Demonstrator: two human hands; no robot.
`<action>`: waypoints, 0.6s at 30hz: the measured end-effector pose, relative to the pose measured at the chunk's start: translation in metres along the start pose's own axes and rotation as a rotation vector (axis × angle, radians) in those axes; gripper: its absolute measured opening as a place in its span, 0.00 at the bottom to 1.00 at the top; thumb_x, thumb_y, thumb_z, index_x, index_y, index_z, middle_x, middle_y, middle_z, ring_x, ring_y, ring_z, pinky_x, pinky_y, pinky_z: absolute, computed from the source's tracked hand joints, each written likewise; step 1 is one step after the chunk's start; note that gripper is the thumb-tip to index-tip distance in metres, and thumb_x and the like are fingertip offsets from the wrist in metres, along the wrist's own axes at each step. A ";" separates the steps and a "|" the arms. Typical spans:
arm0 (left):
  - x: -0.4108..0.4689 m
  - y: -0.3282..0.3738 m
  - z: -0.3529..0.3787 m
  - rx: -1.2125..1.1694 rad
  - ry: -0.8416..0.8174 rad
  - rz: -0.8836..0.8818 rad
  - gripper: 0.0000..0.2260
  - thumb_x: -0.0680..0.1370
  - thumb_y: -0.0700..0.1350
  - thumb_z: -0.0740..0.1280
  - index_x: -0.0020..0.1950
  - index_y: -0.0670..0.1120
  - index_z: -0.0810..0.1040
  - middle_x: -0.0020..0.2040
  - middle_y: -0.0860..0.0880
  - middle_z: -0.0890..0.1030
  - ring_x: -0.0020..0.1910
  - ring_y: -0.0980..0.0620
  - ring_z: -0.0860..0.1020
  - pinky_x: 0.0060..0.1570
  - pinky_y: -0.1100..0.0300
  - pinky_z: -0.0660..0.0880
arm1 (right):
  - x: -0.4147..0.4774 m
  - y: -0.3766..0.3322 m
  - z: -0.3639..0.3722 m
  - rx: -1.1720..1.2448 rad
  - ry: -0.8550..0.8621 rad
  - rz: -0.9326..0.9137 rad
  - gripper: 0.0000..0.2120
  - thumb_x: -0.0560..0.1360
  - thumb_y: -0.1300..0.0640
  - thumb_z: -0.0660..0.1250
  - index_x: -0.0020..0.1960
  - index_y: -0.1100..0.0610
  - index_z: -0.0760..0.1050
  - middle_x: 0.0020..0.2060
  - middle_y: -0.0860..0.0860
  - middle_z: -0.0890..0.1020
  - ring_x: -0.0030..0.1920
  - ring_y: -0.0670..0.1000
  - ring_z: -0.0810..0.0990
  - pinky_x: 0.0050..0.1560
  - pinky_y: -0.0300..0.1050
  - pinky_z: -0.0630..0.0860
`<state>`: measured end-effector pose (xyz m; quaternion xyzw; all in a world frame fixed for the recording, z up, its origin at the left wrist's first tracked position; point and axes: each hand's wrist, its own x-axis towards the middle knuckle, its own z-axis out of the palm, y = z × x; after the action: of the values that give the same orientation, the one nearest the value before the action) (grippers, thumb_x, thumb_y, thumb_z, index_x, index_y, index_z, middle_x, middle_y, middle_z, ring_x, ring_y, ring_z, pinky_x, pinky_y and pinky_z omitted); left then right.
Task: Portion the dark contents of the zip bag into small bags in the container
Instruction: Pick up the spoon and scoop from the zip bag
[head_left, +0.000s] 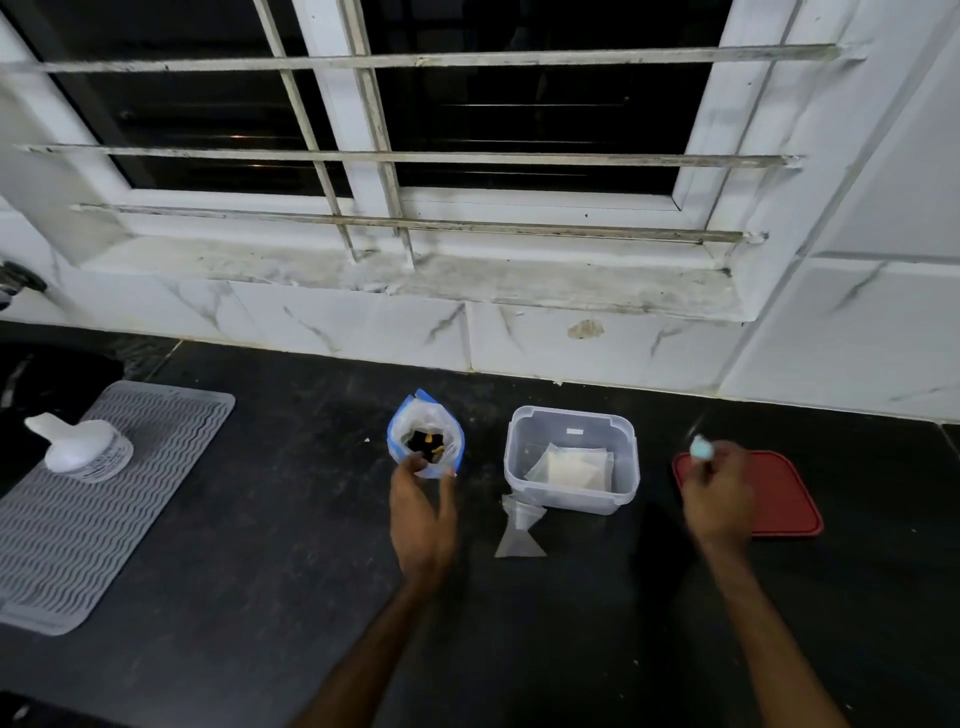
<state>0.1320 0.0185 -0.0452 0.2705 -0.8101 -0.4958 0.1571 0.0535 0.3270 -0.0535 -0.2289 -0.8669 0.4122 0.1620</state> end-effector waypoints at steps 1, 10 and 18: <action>0.010 -0.003 -0.007 -0.028 0.058 -0.028 0.21 0.78 0.53 0.67 0.68 0.50 0.68 0.63 0.51 0.76 0.61 0.52 0.76 0.60 0.51 0.75 | 0.003 -0.018 -0.007 0.189 0.019 0.029 0.11 0.80 0.60 0.62 0.61 0.61 0.69 0.45 0.59 0.79 0.41 0.59 0.80 0.44 0.52 0.75; 0.091 -0.046 -0.027 -0.085 -0.085 -0.323 0.32 0.75 0.53 0.72 0.73 0.45 0.63 0.67 0.44 0.74 0.64 0.45 0.74 0.63 0.45 0.74 | -0.077 -0.178 0.060 0.292 -0.758 -0.263 0.06 0.76 0.67 0.66 0.51 0.61 0.79 0.35 0.55 0.82 0.27 0.39 0.77 0.31 0.32 0.72; 0.130 -0.050 -0.023 -0.035 -0.257 -0.150 0.30 0.75 0.51 0.72 0.71 0.41 0.67 0.64 0.47 0.76 0.65 0.47 0.74 0.60 0.56 0.73 | -0.131 -0.191 0.175 -0.696 -0.735 -0.543 0.13 0.81 0.55 0.57 0.62 0.58 0.72 0.54 0.57 0.81 0.53 0.57 0.81 0.50 0.48 0.76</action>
<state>0.0541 -0.0935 -0.0811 0.2618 -0.7923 -0.5507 0.0194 0.0310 0.0395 -0.0214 0.1207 -0.9785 0.0987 -0.1348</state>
